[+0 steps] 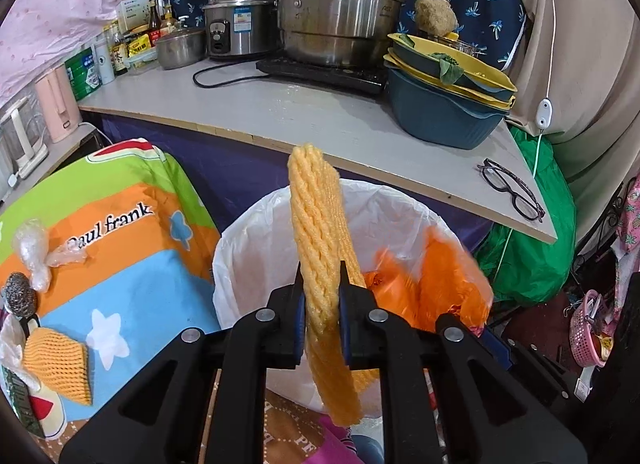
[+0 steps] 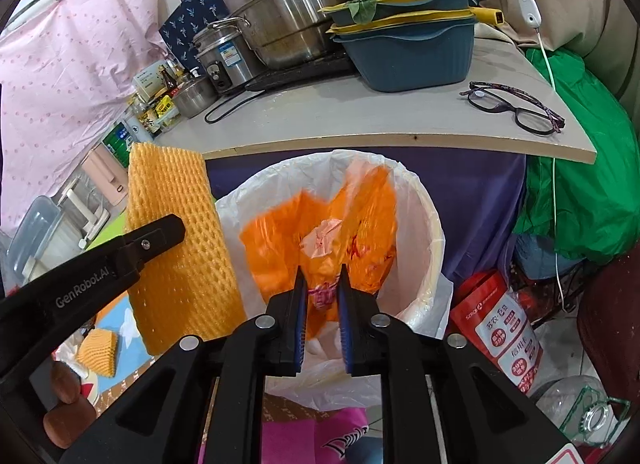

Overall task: Collect trash
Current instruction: 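Release the orange bag and the foam net into the bin with both tools, then return both tools to the table and close the left tool on the white tube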

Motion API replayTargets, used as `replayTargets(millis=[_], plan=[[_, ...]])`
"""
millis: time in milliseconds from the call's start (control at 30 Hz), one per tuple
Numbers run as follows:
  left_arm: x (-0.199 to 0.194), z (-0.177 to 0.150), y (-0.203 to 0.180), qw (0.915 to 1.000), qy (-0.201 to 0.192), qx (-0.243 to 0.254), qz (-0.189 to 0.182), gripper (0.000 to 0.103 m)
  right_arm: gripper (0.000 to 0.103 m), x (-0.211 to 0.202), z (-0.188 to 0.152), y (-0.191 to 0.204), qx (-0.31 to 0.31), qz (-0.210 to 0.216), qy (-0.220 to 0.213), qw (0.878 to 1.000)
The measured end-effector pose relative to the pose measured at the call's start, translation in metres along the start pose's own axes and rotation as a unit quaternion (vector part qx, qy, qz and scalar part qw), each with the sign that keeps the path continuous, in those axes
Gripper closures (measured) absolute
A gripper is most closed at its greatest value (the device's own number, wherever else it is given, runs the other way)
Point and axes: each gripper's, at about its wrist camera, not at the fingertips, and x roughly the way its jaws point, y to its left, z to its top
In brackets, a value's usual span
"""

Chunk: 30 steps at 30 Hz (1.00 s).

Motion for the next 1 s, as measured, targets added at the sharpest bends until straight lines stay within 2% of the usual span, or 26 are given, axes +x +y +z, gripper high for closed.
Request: replayTargets(millis=[33, 67, 100, 167, 433, 567, 733, 1000], plan=[[0.001, 0.000, 0.001, 1.0000, 0.003, -0.001, 0.002, 0.080, 0.083, 0.000, 0.000, -0.001, 0.004, 0.001, 0.000, 1.000], [0.002, -0.001, 0.002, 1.0000, 0.004, -0.002, 0.003, 0.067, 0.082, 0.000, 0.001, -0.002, 0.005, 0.002, 0.000, 1.000], [0.001, -0.001, 0.003, 1.0000, 0.001, -0.005, 0.006, 0.059, 0.080, -0.001, 0.001, -0.002, 0.006, 0.000, -0.002, 1.000], [-0.002, -0.001, 0.005, 0.9999, -0.007, -0.009, 0.008, 0.055, 0.076, -0.003, 0.001, -0.002, 0.005, -0.001, -0.005, 1.000], [-0.022, -0.009, 0.028, 0.9994, -0.011, -0.024, 0.023, 0.049, 0.073, -0.024, 0.001, 0.013, -0.007, -0.011, -0.022, 1.000], [-0.036, -0.019, 0.044, 0.9985, -0.014, -0.035, 0.041, 0.048, 0.068, -0.035, -0.009, 0.028, -0.025, -0.005, -0.028, 0.999], [-0.057, -0.036, 0.068, 0.9959, -0.013, -0.068, 0.058, 0.048, 0.068, -0.045, -0.020, 0.054, -0.061, 0.015, -0.020, 0.998], [-0.097, -0.070, 0.113, 0.9867, -0.019, -0.118, 0.111, 0.043, 0.066, -0.057, -0.048, 0.101, -0.116, 0.050, -0.007, 0.992]])
